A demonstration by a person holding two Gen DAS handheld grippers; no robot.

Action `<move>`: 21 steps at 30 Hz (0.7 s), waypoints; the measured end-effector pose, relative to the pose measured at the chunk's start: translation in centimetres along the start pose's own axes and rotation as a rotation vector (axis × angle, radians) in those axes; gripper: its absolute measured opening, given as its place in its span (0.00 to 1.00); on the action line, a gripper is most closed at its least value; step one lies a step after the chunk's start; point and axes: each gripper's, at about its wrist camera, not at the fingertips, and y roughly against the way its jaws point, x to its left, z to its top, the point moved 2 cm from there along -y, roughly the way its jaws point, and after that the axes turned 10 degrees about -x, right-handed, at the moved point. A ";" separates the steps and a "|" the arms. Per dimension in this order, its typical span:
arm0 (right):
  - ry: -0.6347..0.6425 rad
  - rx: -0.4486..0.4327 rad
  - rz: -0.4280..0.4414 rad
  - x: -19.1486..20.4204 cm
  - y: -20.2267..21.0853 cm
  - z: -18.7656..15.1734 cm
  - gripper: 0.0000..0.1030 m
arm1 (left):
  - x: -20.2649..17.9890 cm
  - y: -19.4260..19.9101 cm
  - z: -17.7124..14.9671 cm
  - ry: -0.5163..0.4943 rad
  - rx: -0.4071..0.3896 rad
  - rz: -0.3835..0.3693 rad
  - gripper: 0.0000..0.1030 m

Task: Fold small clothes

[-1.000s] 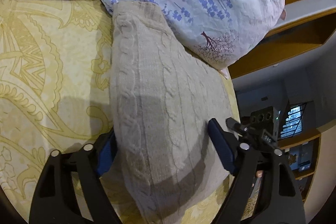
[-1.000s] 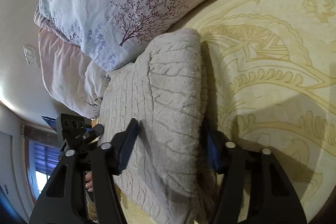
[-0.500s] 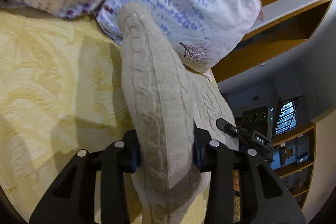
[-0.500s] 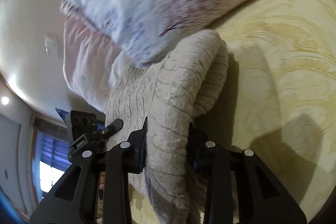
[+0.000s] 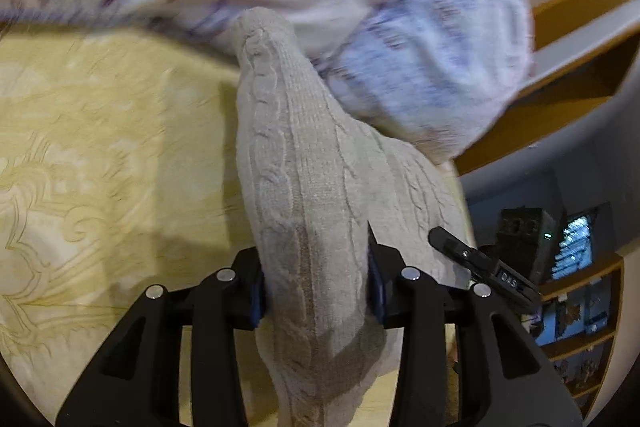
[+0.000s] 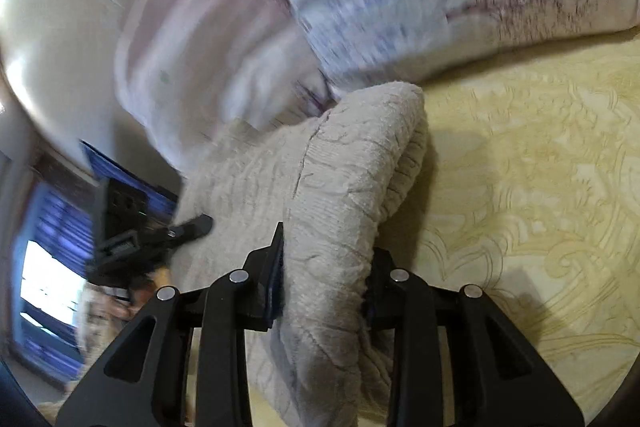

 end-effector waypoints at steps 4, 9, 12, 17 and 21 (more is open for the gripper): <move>-0.063 0.015 -0.063 -1.5 -1.2 -0.9 0.35 | 2.5 -1.2 -0.4 0.093 -0.002 -0.031 0.50; -0.090 0.028 -0.072 -1.8 -0.3 -0.4 0.44 | 1.6 0.1 -0.6 0.038 -0.043 0.035 0.58; -0.097 -0.045 -0.083 -2.4 1.4 0.6 0.46 | 0.4 2.4 -0.7 -0.043 -0.133 0.087 0.62; -0.103 -0.078 -0.069 -2.9 1.8 0.7 0.18 | -4.7 4.6 -2.6 -0.283 -0.226 0.105 0.70; -0.020 -0.115 -0.143 -2.0 1.7 0.6 0.09 | -7.5 3.5 -4.6 -0.414 -0.190 0.115 0.73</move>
